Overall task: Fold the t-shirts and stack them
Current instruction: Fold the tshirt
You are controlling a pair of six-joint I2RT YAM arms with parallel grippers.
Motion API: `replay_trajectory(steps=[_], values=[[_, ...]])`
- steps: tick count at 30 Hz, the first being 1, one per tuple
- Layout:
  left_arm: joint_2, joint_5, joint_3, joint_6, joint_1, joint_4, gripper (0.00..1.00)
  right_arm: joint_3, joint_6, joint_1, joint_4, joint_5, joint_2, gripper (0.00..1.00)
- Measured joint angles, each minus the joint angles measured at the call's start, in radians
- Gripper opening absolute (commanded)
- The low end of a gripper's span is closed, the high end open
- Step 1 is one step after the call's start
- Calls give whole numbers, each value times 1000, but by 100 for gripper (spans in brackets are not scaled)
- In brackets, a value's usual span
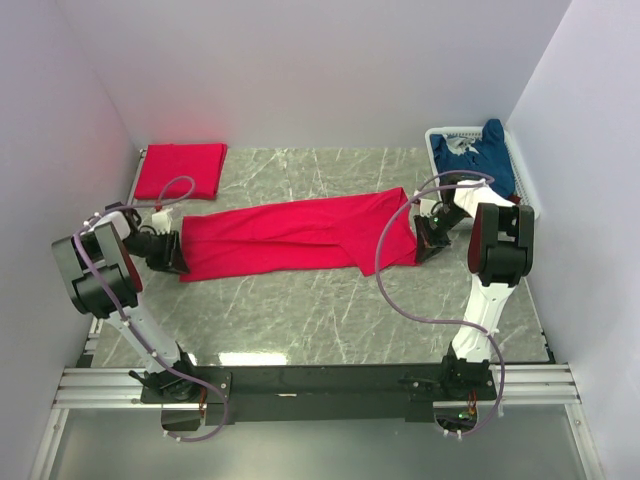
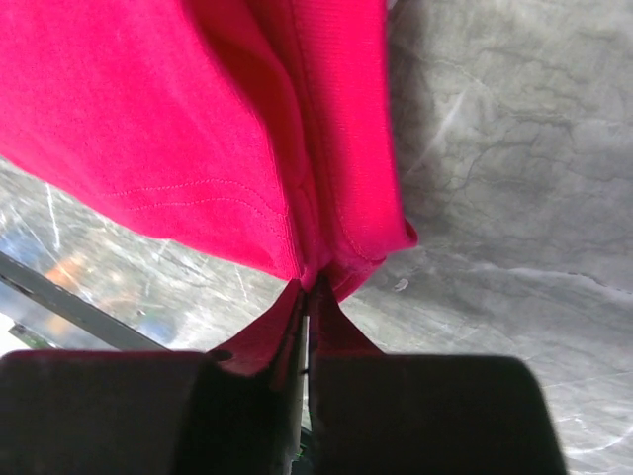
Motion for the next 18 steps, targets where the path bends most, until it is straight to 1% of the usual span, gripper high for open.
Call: replay_trajectory(steps=[1,2,5,14,18], values=[[0,-9,-5,-5,3,0,26,0,0,0,0,3,0,0],[0,-17,-10,-4,8,-2,15,-1,0,0,2,5,0,0],[2,-40,-13,-3,19,-13,1,-1,0,0,2,13,-1,0],[1,-74,-12,21,43,-76,1,-7,-24,-5,-8,52,-55,0],[1,-85,-14,36,50,-94,1,-40,-46,-5,-19,63,-93,0]])
